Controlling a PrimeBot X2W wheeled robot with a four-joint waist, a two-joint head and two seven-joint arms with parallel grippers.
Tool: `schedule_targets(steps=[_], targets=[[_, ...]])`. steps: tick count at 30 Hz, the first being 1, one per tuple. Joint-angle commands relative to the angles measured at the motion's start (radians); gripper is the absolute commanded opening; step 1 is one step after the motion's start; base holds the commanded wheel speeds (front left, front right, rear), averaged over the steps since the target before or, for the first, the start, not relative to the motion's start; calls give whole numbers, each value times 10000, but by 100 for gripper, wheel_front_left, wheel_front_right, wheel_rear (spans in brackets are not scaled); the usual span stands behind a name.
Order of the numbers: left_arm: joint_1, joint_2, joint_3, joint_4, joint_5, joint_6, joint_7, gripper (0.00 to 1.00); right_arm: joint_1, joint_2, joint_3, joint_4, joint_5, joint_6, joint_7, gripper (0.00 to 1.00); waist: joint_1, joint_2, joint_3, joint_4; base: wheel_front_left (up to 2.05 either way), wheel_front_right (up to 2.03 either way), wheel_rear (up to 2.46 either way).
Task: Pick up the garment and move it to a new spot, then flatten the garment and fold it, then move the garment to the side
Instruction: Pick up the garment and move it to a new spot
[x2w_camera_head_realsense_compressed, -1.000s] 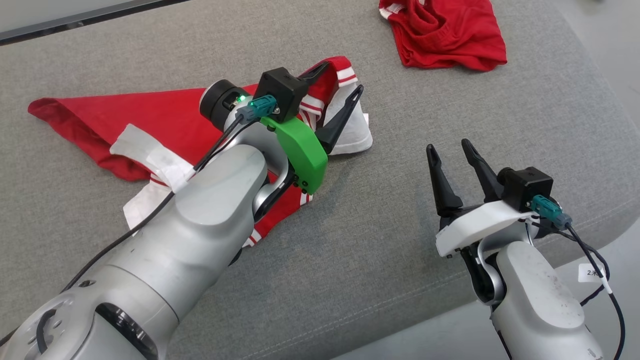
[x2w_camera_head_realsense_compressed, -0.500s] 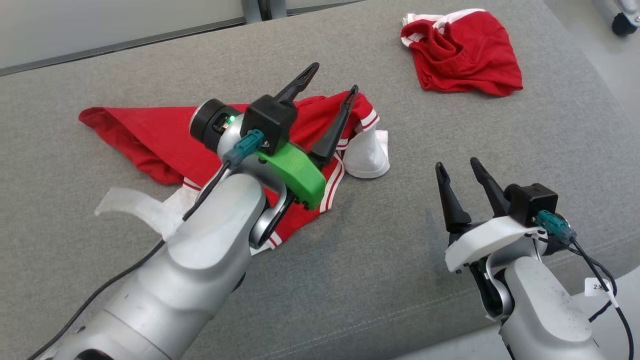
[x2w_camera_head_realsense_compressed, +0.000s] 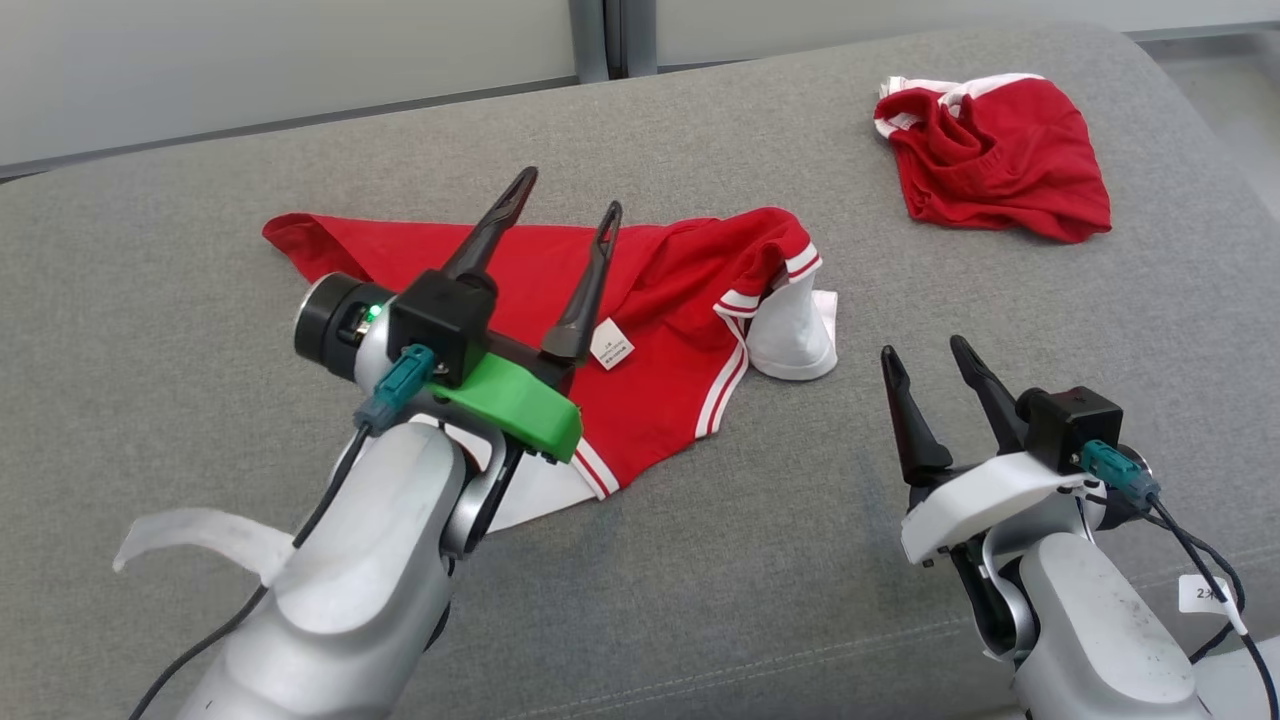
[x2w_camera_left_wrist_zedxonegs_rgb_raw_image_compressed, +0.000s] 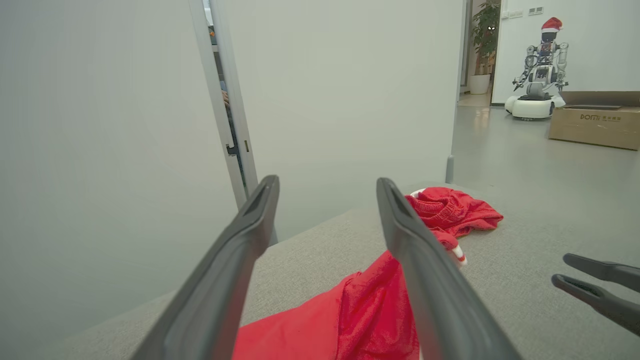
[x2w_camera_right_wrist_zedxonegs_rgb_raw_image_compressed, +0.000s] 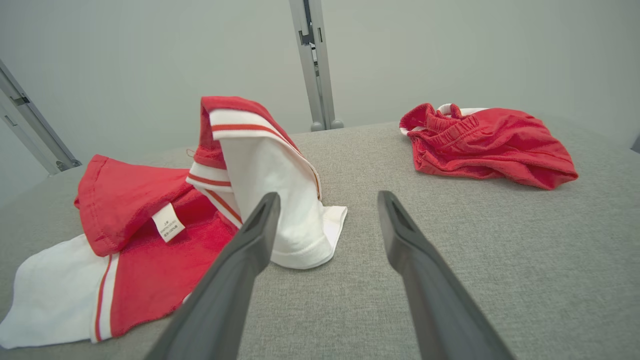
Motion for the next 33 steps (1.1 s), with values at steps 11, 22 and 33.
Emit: schedule_targets(steps=[11, 22, 33], targets=[[1877, 426, 2004, -1208, 784, 303, -36, 100, 315, -154, -169, -179, -64, -4, -37, 100, 0, 0, -392, 604, 0, 0, 0], [3841, 632, 4247, -2572, 1274, 525, -36, 100, 574, -37, -311, -209, -32, -4, -37, 100, 0, 0, -562, 923, 0, 0, 0], [5474, 202, 5955, -3450, 1729, 525, -29, 100, 598, -47, -404, 159, 148, -4, 33, 100, 0, 0, -654, 1080, 0, 0, 0]])
